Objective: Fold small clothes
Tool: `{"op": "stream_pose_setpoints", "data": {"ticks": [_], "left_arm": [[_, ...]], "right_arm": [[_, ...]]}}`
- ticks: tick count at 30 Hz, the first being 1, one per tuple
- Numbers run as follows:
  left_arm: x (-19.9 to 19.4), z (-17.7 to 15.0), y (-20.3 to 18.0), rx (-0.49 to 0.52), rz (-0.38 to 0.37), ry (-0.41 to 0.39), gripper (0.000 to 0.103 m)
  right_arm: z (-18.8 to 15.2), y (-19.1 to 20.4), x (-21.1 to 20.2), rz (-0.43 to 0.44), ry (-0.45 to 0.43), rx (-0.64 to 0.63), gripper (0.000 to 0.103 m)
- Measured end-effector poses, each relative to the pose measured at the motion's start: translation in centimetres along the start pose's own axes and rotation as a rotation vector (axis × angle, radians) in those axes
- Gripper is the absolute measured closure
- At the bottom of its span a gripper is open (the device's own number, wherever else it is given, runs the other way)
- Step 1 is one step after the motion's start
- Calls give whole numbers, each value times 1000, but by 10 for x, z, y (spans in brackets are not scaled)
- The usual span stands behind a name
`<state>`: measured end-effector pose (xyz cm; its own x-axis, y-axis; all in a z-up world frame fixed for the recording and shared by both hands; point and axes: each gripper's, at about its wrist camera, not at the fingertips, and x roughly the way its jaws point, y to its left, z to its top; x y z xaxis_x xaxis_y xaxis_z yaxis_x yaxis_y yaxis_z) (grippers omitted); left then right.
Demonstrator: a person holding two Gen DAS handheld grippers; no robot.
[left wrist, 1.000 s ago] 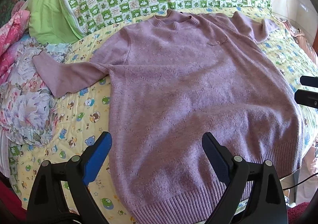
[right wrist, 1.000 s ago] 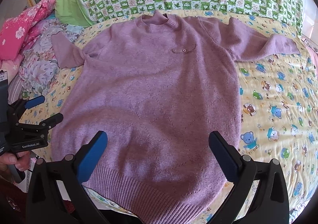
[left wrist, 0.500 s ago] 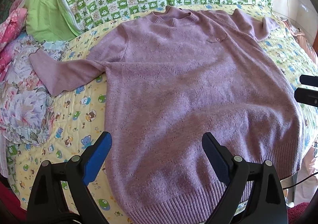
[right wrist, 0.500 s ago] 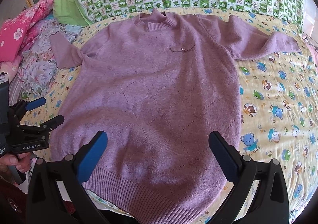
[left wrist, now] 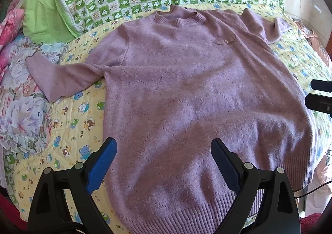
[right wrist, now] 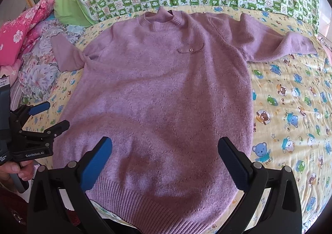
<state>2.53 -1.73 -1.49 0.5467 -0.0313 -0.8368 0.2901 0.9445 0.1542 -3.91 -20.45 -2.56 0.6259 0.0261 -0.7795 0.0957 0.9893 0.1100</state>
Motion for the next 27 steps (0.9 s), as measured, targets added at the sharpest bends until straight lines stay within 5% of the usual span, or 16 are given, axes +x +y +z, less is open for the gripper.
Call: {"op": "stream_pose_setpoints", "data": {"ticks": [11,27], "left_arm": [[14,26,4,-21,-1,10,10],[74,144,10,-58,21,-34,10]], "right_arm": [[18,-39,1,-8,-41,74,1],[108,-277,7,-173,-179,526,2]]}}
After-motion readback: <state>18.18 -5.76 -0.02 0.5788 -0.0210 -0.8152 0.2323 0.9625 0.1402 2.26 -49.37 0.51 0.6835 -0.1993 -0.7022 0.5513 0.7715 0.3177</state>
